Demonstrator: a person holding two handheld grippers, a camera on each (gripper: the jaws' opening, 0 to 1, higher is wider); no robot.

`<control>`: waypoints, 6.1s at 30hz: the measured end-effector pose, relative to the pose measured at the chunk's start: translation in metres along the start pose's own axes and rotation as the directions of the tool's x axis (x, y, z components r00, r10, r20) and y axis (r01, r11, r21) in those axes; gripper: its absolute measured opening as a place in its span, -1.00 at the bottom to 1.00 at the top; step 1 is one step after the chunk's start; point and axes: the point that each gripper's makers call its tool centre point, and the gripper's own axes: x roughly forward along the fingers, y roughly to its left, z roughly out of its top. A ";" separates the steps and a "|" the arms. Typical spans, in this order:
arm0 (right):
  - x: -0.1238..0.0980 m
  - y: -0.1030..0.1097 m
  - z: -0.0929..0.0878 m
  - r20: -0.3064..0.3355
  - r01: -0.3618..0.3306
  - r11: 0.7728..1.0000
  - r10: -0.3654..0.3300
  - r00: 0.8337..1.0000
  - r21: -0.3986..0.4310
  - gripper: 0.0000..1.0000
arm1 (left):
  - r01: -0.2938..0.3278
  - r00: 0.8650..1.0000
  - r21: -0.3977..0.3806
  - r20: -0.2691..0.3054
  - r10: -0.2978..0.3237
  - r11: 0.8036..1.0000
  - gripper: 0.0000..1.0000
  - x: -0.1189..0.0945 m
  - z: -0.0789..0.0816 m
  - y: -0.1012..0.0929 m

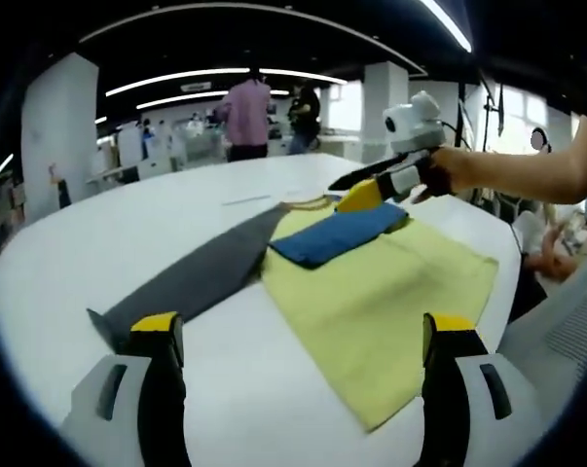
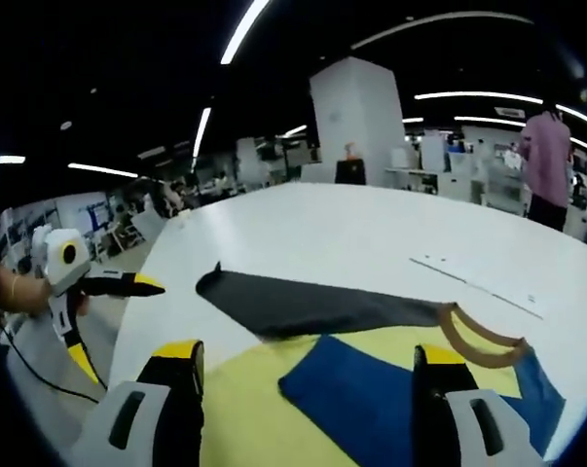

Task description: Fold the garment on the visible template until the final outline fits inside the template.

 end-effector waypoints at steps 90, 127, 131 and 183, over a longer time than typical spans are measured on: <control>-0.109 0.020 -0.032 0.051 0.066 0.998 -0.066 0.997 -0.007 0.89 | -0.458 0.876 -0.251 0.035 0.481 0.853 -0.99 0.018 0.006 0.181; -0.132 0.022 -0.053 0.032 0.114 0.993 -0.115 0.993 0.032 0.88 | -0.202 0.962 -0.175 0.150 0.229 0.964 -0.99 0.107 0.091 0.101; -0.134 0.022 -0.055 0.030 0.120 0.992 -0.121 0.992 0.041 0.88 | -0.176 0.967 -0.158 0.159 0.201 0.972 -0.99 0.117 0.100 0.090; -0.153 0.010 -0.090 -0.003 0.192 0.970 -0.194 0.981 0.147 0.83 | 0.121 0.966 -0.091 0.239 -0.096 0.988 -0.99 0.234 0.179 -0.065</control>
